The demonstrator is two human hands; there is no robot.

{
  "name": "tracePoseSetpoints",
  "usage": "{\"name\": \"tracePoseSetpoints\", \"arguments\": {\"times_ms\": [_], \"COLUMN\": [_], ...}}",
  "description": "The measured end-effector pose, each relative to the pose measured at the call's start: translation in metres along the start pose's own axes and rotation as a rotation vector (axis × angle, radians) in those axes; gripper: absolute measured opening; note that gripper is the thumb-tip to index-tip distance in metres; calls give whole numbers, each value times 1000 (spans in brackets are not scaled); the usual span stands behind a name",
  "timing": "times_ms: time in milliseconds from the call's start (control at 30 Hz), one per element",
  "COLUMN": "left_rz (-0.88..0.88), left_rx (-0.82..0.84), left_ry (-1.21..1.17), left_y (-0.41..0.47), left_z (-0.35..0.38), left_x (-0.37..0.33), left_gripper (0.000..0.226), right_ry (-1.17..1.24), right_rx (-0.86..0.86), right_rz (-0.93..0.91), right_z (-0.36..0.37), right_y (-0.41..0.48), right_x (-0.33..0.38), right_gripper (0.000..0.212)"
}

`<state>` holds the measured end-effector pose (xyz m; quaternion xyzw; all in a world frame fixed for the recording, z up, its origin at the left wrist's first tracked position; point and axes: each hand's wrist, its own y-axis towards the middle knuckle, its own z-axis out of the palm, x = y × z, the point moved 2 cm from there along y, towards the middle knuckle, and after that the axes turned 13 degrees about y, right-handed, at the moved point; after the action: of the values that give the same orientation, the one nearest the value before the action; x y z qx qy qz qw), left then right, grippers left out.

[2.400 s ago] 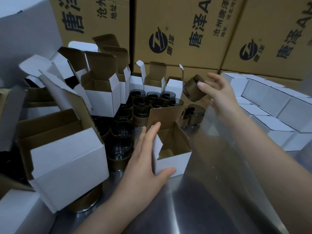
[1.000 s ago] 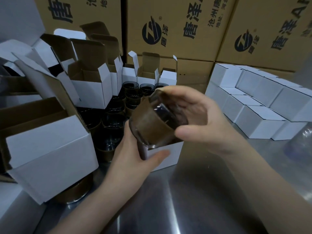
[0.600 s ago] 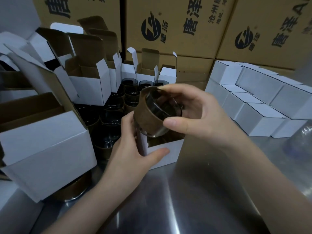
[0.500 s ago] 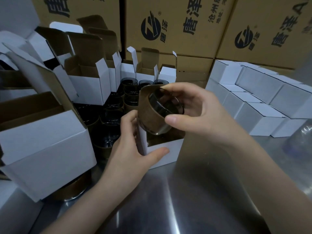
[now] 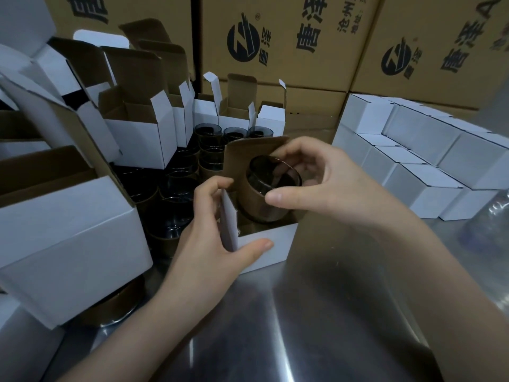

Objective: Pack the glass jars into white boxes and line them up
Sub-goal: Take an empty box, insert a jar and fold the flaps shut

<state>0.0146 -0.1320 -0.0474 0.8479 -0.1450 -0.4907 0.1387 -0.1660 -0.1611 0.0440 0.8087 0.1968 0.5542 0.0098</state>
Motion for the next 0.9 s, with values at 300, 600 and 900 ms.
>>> {"name": "tracePoseSetpoints", "arguments": {"times_ms": [300, 600, 900], "left_rz": [11, 20, 60], "left_rx": [4, 2, -18], "left_ry": [-18, -34, -29], "left_y": [1, 1, 1], "left_z": [3, 3, 4], "left_x": [4, 3, 5], "left_gripper": [85, 83, 84], "right_ry": [-233, -450, -539], "right_rx": [1, -11, 84], "right_rz": [14, 12, 127], "right_z": [12, 24, 26], "right_y": [-3, 0, 12], "right_x": [4, 3, 9], "right_gripper": [50, 52, 50]}}
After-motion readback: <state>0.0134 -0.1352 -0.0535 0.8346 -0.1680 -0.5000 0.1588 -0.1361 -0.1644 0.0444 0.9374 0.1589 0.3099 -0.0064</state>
